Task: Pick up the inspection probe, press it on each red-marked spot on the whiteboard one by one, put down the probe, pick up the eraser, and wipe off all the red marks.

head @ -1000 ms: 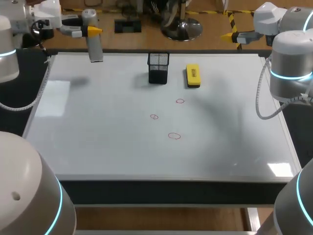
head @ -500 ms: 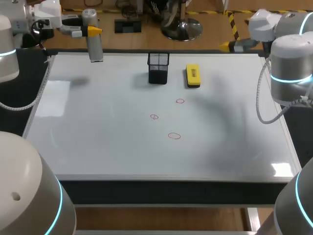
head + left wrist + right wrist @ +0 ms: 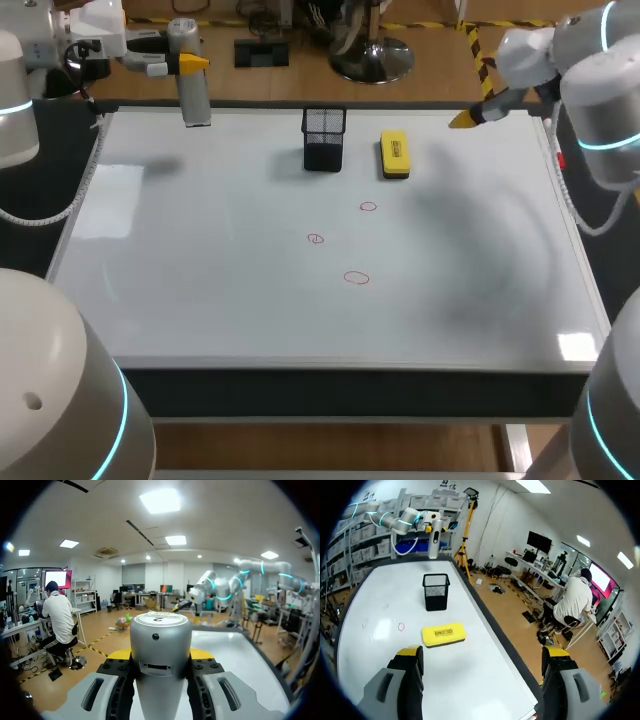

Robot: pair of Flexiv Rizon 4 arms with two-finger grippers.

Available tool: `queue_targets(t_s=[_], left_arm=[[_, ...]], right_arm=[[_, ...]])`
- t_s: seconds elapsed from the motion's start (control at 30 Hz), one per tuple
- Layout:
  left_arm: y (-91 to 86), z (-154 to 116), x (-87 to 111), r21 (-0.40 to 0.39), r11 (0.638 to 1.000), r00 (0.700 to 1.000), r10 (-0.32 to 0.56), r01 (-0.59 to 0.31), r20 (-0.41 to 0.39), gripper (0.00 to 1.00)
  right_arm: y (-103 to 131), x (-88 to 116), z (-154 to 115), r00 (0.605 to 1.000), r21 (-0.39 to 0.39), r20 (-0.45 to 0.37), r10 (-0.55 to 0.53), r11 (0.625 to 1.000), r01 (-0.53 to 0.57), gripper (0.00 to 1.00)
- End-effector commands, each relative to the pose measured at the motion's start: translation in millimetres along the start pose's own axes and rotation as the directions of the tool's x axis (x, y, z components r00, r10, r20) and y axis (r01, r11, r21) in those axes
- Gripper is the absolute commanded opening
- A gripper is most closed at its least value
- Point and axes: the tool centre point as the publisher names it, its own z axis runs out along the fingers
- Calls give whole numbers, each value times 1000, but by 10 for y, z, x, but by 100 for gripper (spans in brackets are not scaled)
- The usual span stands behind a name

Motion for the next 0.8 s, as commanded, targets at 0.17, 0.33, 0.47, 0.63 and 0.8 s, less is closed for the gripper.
queue_targets(t_s=[0.17, 0.33, 0.47, 0.63, 0.8], left_arm=[[-9, -5, -2, 0, 1000, 1000, 1, -1, -1, 0], [-9, -5, -2, 0, 1000, 1000, 1, -1, -1, 0], [-9, -5, -2, 0, 1000, 1000, 1, -1, -1, 0], [-9, -5, -2, 0, 1000, 1000, 1, -1, -1, 0], [-9, -5, -2, 0, 1000, 1000, 1, -1, -1, 0]], right_arm=[[0, -49, 37, 687, 484, -707, -169, 593, 644, 100], [-13, -69, 84, 621, 482, -754, -216, 460, 746, 100], [-15, -86, 132, 563, 436, -790, -243, 422, 795, 100], [14, -69, 201, 489, 372, -825, -283, 380, 847, 100], [43, -87, 236, 501, 352, -794, -345, 410, 841, 100]])
